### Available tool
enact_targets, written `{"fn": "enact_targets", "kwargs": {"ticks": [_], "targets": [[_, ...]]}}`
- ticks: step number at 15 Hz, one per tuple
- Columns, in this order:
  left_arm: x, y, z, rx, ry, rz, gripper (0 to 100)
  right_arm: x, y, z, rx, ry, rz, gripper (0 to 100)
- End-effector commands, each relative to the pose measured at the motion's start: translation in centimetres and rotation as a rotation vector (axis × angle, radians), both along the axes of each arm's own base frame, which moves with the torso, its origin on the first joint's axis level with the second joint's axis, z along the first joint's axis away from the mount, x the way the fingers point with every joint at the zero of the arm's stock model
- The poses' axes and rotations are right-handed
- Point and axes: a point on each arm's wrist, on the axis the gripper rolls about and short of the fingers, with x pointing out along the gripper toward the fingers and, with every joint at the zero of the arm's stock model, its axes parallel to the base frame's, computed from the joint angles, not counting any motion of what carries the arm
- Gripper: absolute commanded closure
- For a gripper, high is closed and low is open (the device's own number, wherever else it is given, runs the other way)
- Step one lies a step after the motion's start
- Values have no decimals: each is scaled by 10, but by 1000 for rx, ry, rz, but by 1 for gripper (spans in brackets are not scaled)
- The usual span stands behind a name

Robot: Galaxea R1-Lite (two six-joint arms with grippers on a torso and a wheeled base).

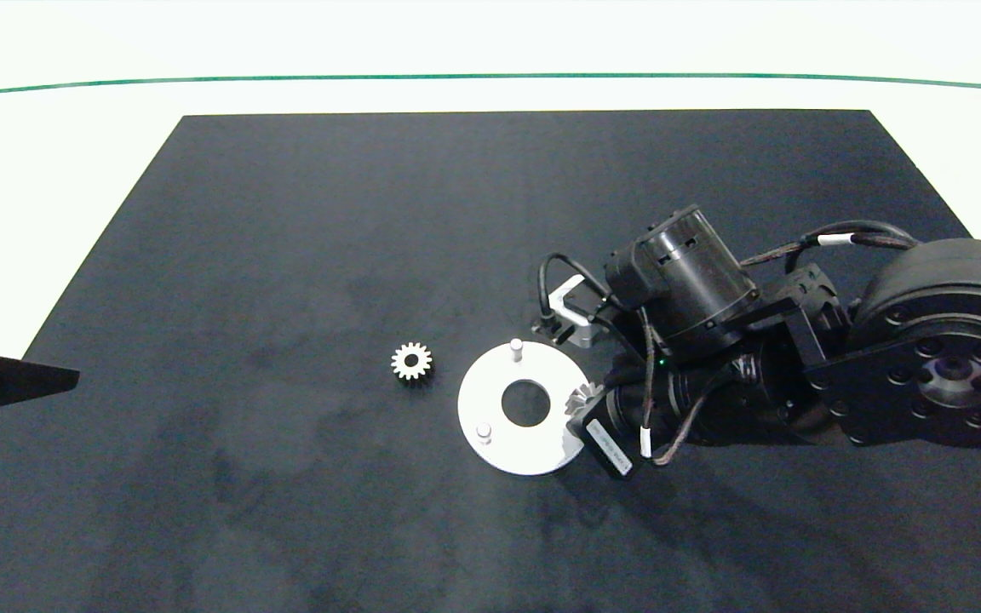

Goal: Install three planetary gears onto the carrier pins

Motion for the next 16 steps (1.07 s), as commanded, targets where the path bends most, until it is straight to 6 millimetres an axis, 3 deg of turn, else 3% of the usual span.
{"fn": "enact_targets", "kwargs": {"ticks": [1, 10, 11, 16], "targets": [[-1, 0, 0, 1, 3, 0, 0, 0, 1, -2, -7, 6, 0, 72], [-2, 0, 0, 1, 0, 2, 0, 1, 2, -6, -12, 15, -2, 72], [-2, 0, 0, 1, 0, 2, 0, 1, 1, -5, -10, 14, -6, 0], [-2, 0, 0, 1, -1, 2, 0, 0, 0, -3, -5, 9, -4, 0]]}}
